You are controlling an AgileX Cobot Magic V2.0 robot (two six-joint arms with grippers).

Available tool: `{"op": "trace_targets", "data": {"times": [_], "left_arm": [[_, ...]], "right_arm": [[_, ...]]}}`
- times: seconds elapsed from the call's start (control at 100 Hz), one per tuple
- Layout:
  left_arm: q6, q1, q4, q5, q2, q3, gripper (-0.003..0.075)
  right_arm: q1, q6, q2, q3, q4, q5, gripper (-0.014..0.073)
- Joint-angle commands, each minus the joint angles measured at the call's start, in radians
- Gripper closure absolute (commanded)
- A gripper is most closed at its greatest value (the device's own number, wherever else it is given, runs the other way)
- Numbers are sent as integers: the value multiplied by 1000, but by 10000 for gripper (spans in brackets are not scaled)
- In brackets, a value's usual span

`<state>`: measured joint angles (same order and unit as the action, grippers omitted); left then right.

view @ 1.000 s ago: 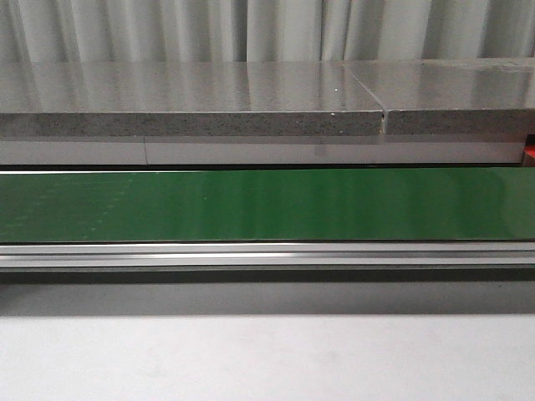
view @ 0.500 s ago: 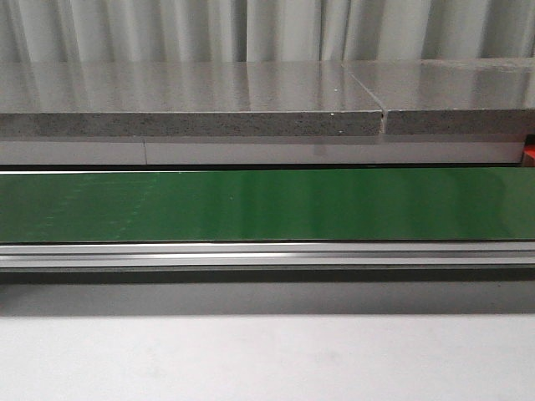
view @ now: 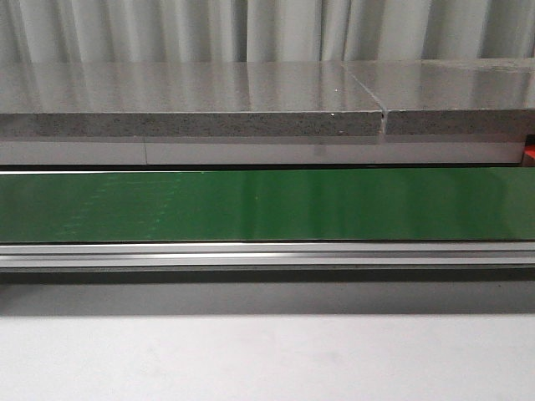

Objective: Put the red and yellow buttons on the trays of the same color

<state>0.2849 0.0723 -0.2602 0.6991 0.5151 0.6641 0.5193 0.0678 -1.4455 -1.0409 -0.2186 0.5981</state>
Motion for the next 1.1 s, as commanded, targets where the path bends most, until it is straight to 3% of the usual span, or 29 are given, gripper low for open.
{"op": "trace_targets", "data": {"times": [0.0,0.15,0.23,0.72,1.09], "left_arm": [[-8,7,-23,-65,4,26,741],[-8,7,-23,-65,4,26,741],[-8,7,-23,-65,4,26,741],[-8,7,-23,-65,4,26,741],[-8,7,-23,-65,4,26,741]], "right_arm": [[-28,-47,102,-25,-11,-42,271],[-120,-91,183,-25,-9,-29,564],[-184,-104,217,-24,-9,-22,668],[-585,-104,344,-11,179,-4,660],[-672,-103,559,219,219,-159,660]]}}
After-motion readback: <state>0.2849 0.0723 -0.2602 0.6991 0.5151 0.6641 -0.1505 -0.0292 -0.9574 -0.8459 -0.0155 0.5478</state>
